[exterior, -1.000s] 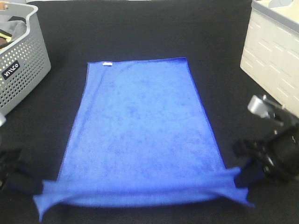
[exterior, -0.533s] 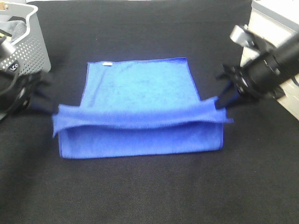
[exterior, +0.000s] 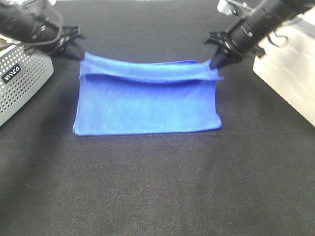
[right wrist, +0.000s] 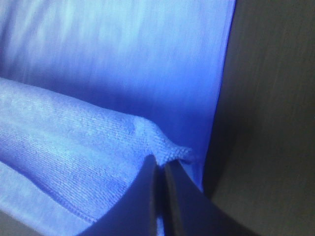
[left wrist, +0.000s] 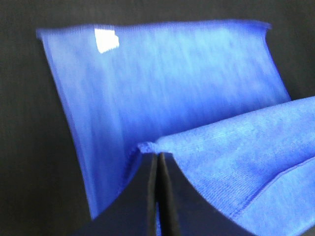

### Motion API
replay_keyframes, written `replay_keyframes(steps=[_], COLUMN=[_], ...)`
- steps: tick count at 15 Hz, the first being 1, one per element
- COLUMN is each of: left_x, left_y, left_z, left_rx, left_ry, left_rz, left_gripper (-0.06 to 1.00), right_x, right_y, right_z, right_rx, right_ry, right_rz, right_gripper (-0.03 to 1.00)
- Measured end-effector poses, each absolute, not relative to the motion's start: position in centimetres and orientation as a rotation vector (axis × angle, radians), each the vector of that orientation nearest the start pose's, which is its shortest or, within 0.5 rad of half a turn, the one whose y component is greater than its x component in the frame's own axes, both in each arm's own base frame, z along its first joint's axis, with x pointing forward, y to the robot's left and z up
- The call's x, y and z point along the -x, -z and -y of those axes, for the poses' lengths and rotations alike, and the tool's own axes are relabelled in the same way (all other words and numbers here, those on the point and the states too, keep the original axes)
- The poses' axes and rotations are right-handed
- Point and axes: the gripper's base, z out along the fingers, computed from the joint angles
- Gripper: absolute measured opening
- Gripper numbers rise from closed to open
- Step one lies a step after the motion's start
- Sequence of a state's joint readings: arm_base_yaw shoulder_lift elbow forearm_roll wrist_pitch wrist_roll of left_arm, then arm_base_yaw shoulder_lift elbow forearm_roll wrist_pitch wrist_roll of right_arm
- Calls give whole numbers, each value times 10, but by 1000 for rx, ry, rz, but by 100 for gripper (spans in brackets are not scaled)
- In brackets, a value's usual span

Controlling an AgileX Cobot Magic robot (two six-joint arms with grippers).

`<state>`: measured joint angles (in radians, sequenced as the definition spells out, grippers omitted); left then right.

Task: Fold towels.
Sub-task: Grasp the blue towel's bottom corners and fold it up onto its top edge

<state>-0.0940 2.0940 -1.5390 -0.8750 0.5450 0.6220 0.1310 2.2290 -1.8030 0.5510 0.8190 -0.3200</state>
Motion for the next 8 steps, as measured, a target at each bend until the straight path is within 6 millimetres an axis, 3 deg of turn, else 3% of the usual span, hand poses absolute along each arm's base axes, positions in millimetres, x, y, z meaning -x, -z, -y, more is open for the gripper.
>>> replay_keyframes(steps=[4,8], left_x=[-505,-528], left_y=[-176,-141], left_z=[81,78], left_rx=[-82,-23], left_ry=[580,501], left_rz=[-2328,-2295], left_gripper=[0,0], right_x=[-525,-551], right_y=[-176,-133], right_z=[-101,-103], right_rx=[213,190], right_ry=[-537,-516], right_rz=[-2539,-2505], right_gripper=[0,0])
